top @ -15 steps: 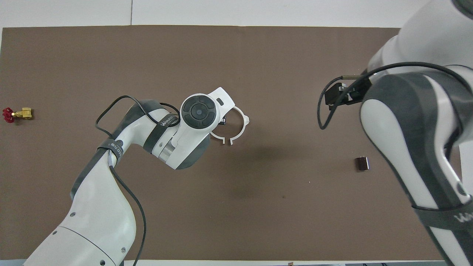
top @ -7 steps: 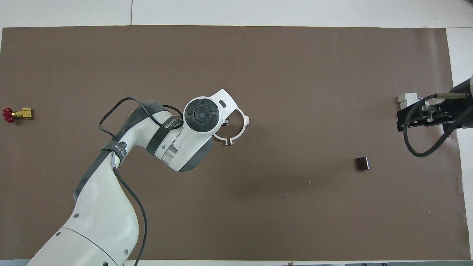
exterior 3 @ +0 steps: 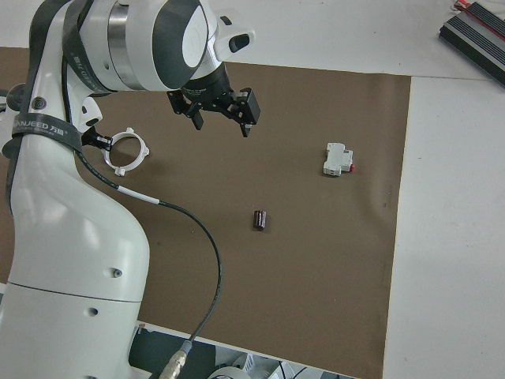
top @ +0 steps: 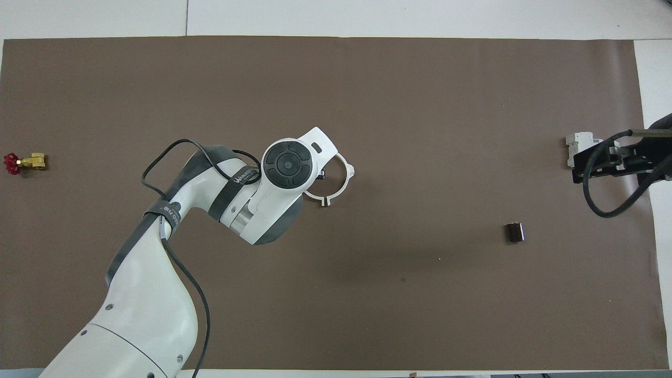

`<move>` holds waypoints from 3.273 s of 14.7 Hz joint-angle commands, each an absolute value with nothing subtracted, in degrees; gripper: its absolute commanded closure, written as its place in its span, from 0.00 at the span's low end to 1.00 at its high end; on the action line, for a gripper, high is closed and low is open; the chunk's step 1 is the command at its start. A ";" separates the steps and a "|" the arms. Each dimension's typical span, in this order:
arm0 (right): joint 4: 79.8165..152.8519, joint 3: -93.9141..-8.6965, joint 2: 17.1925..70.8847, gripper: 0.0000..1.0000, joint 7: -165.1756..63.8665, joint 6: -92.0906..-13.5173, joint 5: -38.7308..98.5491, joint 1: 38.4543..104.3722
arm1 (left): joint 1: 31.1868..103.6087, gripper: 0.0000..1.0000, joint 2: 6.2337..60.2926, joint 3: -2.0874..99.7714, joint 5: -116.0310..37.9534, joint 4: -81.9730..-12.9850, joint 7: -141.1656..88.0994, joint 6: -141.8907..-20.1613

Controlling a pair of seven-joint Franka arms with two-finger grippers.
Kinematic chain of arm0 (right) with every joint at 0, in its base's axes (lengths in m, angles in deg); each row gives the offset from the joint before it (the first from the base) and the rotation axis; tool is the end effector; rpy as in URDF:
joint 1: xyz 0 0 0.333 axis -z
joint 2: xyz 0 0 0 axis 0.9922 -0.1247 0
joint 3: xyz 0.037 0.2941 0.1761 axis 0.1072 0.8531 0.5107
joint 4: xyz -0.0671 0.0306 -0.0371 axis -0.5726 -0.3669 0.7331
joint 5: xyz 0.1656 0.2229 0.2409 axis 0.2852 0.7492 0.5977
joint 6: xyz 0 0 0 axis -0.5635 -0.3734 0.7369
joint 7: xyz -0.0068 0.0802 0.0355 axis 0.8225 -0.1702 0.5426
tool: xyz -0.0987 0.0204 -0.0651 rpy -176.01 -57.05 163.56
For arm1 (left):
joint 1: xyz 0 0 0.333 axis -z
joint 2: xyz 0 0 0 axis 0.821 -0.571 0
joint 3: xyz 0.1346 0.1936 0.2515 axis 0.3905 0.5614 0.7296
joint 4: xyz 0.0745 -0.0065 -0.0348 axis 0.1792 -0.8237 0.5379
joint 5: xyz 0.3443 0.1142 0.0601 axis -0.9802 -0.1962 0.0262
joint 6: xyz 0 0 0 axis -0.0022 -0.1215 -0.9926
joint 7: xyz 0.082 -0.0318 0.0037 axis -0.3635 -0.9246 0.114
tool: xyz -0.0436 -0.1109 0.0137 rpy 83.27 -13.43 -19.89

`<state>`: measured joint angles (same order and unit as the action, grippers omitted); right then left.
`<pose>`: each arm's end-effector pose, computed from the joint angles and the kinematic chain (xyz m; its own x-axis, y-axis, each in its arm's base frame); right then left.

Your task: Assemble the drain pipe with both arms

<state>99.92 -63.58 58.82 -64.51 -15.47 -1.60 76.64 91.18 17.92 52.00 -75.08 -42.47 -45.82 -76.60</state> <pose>0.5109 0.0081 0.6443 0.9879 -0.0840 -0.1304 -0.0808 -0.9963 0.0300 0.5280 -0.3760 0.3336 0.9789 -0.1495 0.1391 -0.1392 -0.9869 -0.0812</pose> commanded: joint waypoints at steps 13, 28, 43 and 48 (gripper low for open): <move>101.79 -63.34 60.87 0.00 -62.87 -17.21 -2.26 78.53 | 92.36 1.00 18.63 52.40 -75.34 -44.10 -49.94 -77.99; 101.18 -63.25 60.70 0.00 -62.78 -17.73 -2.35 78.88 | 85.09 0.00 30.47 52.40 -75.34 -48.40 -48.80 -68.17; 100.56 -62.90 60.96 0.00 -62.78 -17.65 -1.65 78.45 | 54.05 0.00 46.56 52.92 -62.07 -48.24 -12.94 -50.77; 100.21 -62.99 60.87 0.00 -62.61 -17.74 -1.47 78.97 | 52.90 0.00 45.96 53.45 -62.07 -37.18 -11.45 -41.27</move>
